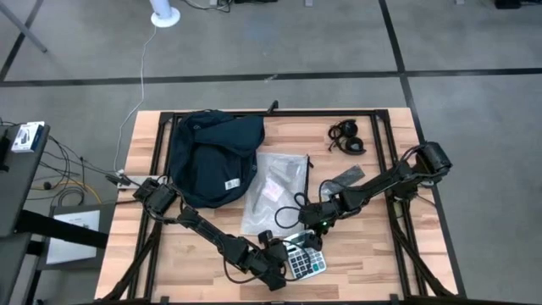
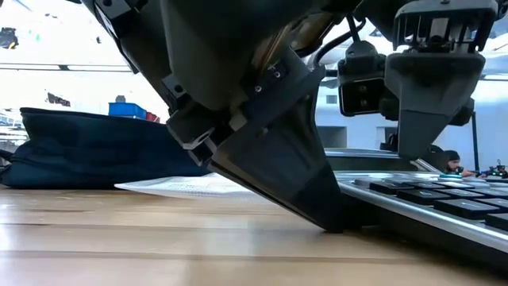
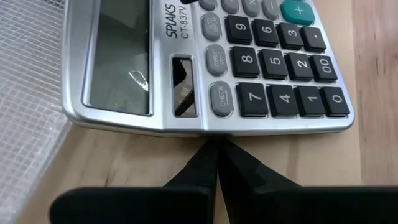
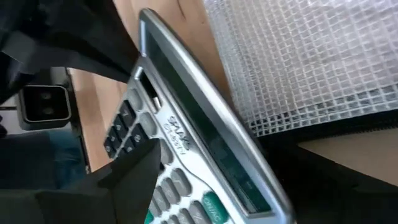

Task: Unpack backpack
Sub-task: Put the black calculator into the white zip lock bag

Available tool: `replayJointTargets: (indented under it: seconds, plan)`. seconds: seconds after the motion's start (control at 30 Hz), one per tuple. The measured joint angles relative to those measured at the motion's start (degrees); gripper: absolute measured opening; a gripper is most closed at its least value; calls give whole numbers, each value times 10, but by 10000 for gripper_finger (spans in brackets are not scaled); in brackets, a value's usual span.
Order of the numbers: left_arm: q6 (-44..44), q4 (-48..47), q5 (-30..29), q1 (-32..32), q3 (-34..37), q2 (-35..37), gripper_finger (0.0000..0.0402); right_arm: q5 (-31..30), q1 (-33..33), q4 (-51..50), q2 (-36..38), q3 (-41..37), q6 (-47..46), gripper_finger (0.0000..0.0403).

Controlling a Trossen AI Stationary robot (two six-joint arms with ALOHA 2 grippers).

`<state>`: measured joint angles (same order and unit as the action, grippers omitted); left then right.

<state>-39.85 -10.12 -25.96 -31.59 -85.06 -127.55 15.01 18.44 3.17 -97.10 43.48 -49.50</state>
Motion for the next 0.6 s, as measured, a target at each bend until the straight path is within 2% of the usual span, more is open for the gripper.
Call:
replayJointTargets:
  seconds: [0.17,0.43,0.5,0.6]
  plan:
    - [-4,-4,0,1,0,0,0,12,3,-7,0,0,-4,224]
    - [-3,-8,-1,1,0,0,0,43,5,5,5,1,-10,65]
    - [-3,-10,-1,1,0,1,0,50,5,6,11,1,-18,44]
    - [-13,-16,0,-1,0,5,0,43,5,0,28,0,-28,38]
